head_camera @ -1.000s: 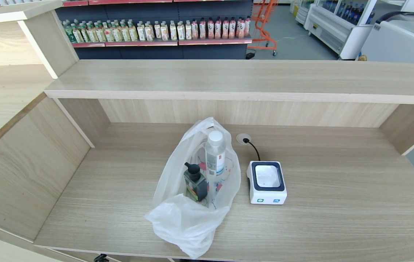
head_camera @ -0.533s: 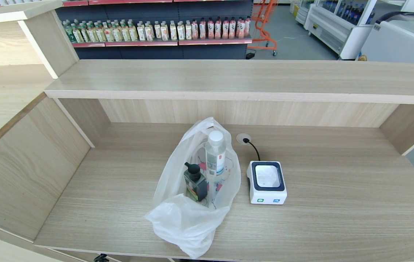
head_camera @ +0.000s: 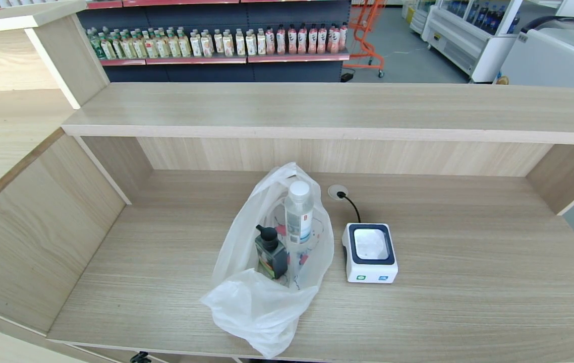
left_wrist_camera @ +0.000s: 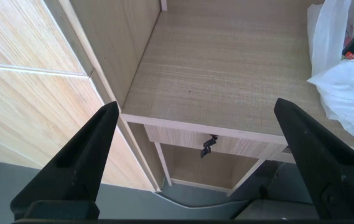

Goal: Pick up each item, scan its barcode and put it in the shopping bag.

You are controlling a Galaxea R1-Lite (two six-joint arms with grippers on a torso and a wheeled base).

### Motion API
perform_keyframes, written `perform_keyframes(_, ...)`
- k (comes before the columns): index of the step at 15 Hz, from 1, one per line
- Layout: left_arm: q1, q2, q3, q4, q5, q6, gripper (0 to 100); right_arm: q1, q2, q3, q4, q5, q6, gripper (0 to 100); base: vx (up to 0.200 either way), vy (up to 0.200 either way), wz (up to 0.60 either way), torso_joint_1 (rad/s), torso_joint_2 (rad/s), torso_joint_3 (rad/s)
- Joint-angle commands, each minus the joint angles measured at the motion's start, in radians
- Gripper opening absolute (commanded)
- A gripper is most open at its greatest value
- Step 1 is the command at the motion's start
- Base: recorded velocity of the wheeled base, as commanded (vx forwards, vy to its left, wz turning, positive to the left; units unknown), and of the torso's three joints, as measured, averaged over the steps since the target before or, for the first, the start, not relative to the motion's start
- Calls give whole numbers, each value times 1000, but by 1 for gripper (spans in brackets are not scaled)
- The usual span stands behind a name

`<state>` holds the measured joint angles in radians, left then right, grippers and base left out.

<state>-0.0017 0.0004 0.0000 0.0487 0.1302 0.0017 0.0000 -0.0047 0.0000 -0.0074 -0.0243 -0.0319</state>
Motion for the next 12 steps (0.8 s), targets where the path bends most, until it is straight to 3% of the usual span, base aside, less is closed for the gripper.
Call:
perform_keyframes(1, 0, 0, 0, 0, 0, 0, 100, 0, 5, 0, 0, 0, 0, 0, 0, 0, 0, 0, 0, 0)
perform_keyframes(6, 0, 15, 0, 0, 0, -8, 100, 0, 5, 0, 0, 0, 0, 0, 0, 0, 0, 0, 0, 0)
perform_keyframes(12, 2, 1, 0, 0, -1, -2, 100, 0, 5, 0, 0, 0, 0, 0, 0, -200, 0, 2, 2, 4)
